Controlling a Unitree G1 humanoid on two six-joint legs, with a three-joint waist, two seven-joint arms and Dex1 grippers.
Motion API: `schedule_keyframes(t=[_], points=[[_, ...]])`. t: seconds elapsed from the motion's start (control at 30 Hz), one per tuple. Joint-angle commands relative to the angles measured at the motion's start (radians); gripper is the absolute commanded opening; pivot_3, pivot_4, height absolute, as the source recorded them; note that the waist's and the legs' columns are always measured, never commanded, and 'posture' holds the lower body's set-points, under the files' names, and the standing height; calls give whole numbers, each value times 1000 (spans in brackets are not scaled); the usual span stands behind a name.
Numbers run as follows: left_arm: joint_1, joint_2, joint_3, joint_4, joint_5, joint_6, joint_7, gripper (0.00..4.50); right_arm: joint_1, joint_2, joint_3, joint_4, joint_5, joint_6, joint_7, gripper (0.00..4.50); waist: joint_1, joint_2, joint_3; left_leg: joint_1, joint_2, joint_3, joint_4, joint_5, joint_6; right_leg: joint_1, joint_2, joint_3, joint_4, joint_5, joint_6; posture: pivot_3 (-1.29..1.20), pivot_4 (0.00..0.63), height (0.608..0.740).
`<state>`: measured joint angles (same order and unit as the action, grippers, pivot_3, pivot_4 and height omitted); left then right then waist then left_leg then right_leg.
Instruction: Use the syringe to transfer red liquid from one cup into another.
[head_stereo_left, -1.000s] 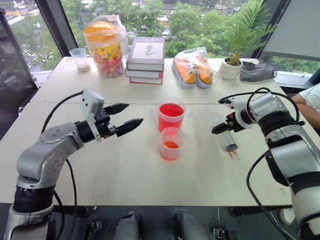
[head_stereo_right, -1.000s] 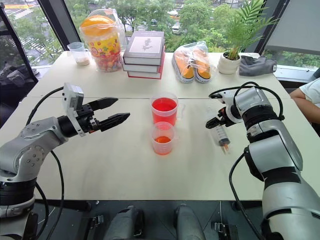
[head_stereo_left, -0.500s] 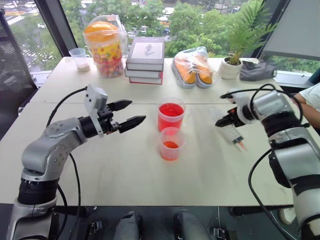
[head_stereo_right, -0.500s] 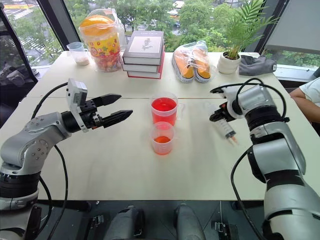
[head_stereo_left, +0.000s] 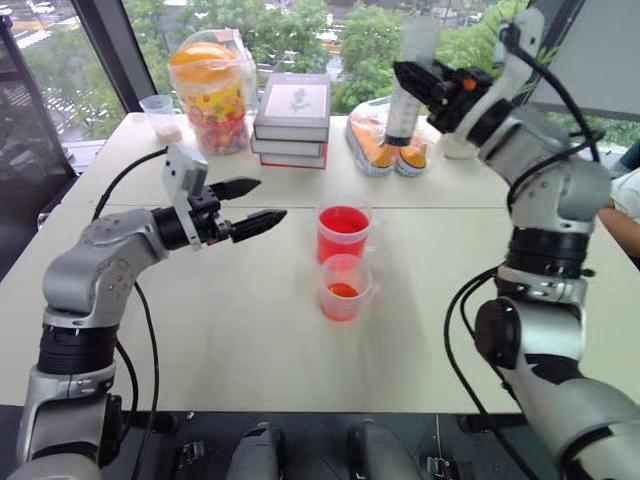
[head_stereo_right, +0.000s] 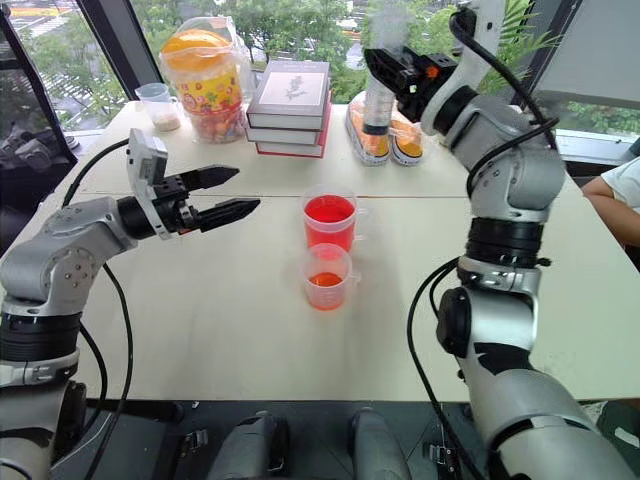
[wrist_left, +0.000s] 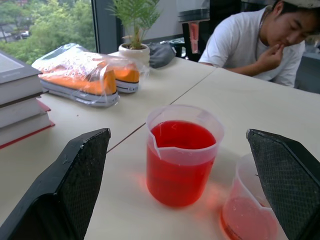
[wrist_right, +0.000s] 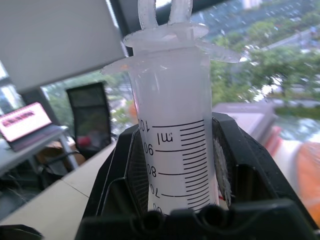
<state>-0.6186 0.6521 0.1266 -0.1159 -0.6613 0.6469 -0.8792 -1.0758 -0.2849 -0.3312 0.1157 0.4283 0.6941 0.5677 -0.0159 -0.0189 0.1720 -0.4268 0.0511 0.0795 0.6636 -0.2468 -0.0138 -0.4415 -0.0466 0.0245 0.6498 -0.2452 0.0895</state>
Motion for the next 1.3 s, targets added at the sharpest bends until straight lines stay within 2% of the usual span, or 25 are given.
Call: schedule_keyframes(t=[0.03,0.27,0.5,0.87,1.27,1.3], points=[[-44,4,-9,5,14,-19,-18,4500,70,59,25,-107,58,-86,-1,1377,0,0,0,0,0,0,0,0,0,0,0,0,0,0,0,0,150,740],[-146,-13,-48,75,43,-38,-59,4500,231,125,124,-103,28,-277,27,1377,-2,0,0,0,0,0,0,0,0,0,0,0,0,0,0,0,150,740],[-309,-91,-112,240,123,-110,-95,4500,373,145,239,-41,-70,-476,45,1377,-5,0,0,0,-1,0,1,0,0,1,0,0,0,0,0,0,150,740],[-498,-218,-156,490,209,-224,-182,4500,414,142,281,-23,-99,-527,20,1377,-2,0,0,0,0,-1,1,0,0,1,1,0,0,0,0,0,150,740],[-603,-310,-138,675,260,-307,-230,4500,421,134,313,-32,-112,-536,19,1377,-3,0,0,0,0,-1,1,0,0,1,1,0,0,0,0,0,150,740],[-611,-317,-135,689,262,-311,-231,4001,419,132,315,-31,-112,-537,20,1377,-2,0,0,0,0,-1,1,0,0,1,1,0,0,0,0,0,150,740]])
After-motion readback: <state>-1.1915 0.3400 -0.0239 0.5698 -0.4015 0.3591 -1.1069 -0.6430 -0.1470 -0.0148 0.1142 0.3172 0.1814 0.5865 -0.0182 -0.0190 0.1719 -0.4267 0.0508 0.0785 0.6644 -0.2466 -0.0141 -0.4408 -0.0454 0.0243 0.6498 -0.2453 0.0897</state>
